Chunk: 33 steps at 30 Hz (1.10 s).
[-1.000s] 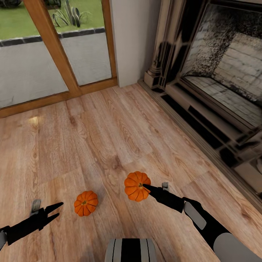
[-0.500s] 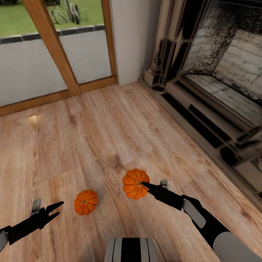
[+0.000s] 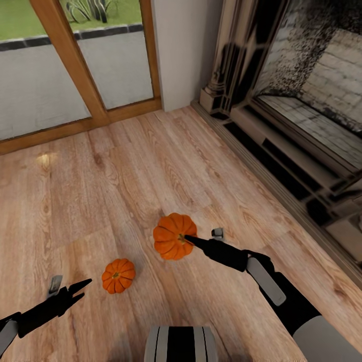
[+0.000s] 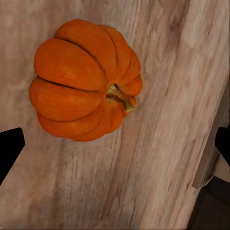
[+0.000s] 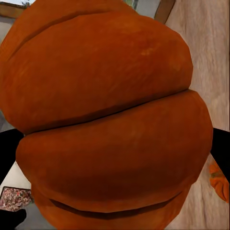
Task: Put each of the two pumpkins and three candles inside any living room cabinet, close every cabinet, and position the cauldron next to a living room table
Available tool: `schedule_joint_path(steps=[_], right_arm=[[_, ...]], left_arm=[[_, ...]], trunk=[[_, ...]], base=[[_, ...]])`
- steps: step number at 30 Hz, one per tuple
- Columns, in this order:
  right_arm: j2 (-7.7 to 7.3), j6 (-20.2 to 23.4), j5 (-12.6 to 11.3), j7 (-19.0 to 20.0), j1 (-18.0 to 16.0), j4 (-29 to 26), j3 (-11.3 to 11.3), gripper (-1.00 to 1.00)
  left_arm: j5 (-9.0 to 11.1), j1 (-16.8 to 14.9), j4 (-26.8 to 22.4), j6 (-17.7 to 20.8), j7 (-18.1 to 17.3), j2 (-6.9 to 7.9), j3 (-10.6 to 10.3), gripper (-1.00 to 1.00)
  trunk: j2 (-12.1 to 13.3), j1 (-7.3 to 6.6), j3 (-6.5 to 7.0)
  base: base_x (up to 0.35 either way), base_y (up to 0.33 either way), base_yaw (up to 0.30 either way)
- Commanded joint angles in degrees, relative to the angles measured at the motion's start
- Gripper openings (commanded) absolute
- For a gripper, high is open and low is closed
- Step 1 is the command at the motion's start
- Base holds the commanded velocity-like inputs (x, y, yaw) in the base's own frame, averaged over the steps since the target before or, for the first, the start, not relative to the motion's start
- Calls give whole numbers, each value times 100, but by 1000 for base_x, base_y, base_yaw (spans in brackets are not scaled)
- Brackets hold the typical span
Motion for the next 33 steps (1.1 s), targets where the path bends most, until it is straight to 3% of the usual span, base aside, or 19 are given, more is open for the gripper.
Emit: schedule_joint_path(steps=[1, 17, 22, 28, 33], right_arm=[[-5, 50, -75, -60, -3, -49, 11, -100], [-6, 69, -37, -151, -1, -128, 20, -100], [-6, 69, -32, -151, -1, -128, 20, -100], [-11, 69, -32, -145, -1, -128, 20, -100], [-13, 69, -29, -145, -1, -128, 26, -100]], left_arm=[[29, -2, -1, -6, 26, -7, 3, 100], [30, -2, -4, -131, 81, -30, 9, 100], [11, -2, -148, -142, 105, -133, 8, 100], [12, 2, -380, -162, 712, -233, 20, 100], [20, 6, -594, -488, 852, -354, 5, 100]], trunk=[[-3, 1, -26], [-24, 43, -381], [-31, 55, -491], [-36, 66, -580], [-36, 66, -580]], base=[[0, 0, 0], [0, 0, 0], [0, 0, 0], [0, 0, 0], [0, 0, 0]])
